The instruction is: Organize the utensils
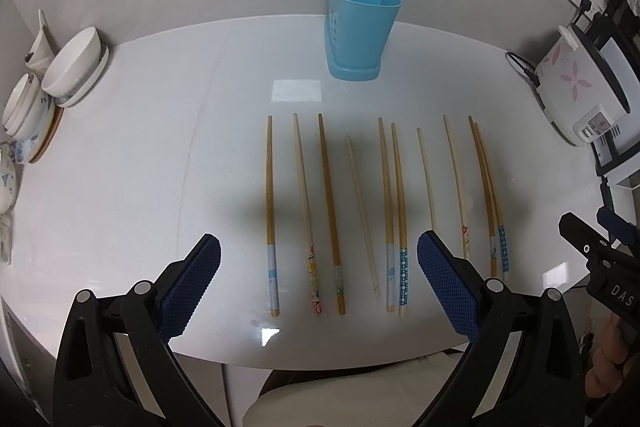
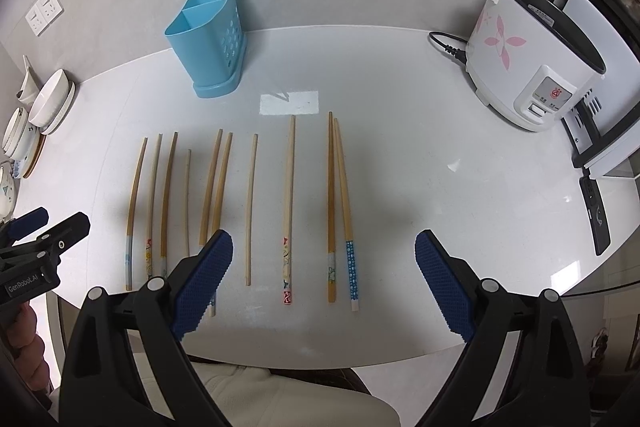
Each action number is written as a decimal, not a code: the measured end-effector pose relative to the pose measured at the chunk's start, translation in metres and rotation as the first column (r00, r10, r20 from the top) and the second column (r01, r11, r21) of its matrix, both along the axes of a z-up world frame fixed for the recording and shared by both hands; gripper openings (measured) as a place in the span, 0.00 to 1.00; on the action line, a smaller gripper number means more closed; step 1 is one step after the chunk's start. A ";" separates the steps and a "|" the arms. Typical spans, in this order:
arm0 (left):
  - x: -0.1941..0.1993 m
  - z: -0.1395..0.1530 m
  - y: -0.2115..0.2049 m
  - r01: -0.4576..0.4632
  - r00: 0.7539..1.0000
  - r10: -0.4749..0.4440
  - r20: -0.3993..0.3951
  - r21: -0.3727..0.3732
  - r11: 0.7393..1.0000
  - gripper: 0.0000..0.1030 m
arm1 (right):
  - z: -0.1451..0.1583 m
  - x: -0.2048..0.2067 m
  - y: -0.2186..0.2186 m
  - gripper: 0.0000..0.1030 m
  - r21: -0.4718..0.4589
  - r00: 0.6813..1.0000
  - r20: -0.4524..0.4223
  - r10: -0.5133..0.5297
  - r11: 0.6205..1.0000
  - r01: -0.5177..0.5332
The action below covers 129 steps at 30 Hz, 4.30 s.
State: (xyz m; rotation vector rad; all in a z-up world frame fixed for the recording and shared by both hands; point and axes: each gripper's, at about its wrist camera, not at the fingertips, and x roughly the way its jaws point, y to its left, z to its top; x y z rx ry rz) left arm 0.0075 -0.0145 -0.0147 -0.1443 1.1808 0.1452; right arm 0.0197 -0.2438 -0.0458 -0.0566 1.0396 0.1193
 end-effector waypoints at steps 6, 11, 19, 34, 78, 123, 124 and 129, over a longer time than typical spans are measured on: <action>0.001 0.001 0.002 -0.008 1.000 0.008 0.002 0.000 1.000 0.94 | 0.000 0.000 0.000 0.86 0.003 1.000 -0.001 -0.002 1.000 0.002; 0.001 0.000 0.004 -0.012 1.000 0.012 0.001 -0.004 1.000 0.94 | 0.001 0.001 0.000 0.86 0.007 1.000 -0.004 -0.007 1.000 0.007; 0.004 -0.001 0.007 -0.013 1.000 0.013 -0.001 -0.010 1.000 0.94 | -0.001 0.005 -0.003 0.86 0.012 1.000 -0.008 -0.003 1.000 0.003; 0.038 -0.074 0.076 -0.104 0.986 0.100 -0.137 -0.020 0.994 0.88 | -0.092 0.075 -0.034 0.60 -0.074 0.978 -0.207 0.007 0.997 -0.023; 0.084 -0.108 0.051 -0.037 0.962 0.018 -0.271 -0.063 0.997 0.07 | -0.109 0.125 -0.018 0.07 -0.016 0.943 -0.333 0.008 1.000 -0.014; 0.207 0.082 0.016 0.072 0.788 -0.030 0.614 -0.044 0.996 0.07 | 0.080 0.208 0.063 0.07 0.230 0.932 0.344 0.116 0.952 -0.203; 0.213 0.079 0.012 0.081 0.783 -0.040 0.620 -0.039 0.996 0.07 | 0.080 0.210 0.064 0.07 0.232 0.931 0.347 0.115 0.951 -0.204; 0.231 0.067 -0.001 0.114 0.750 -0.084 0.656 -0.002 0.993 0.07 | 0.075 0.221 0.068 0.07 0.237 0.930 0.348 0.118 0.949 -0.209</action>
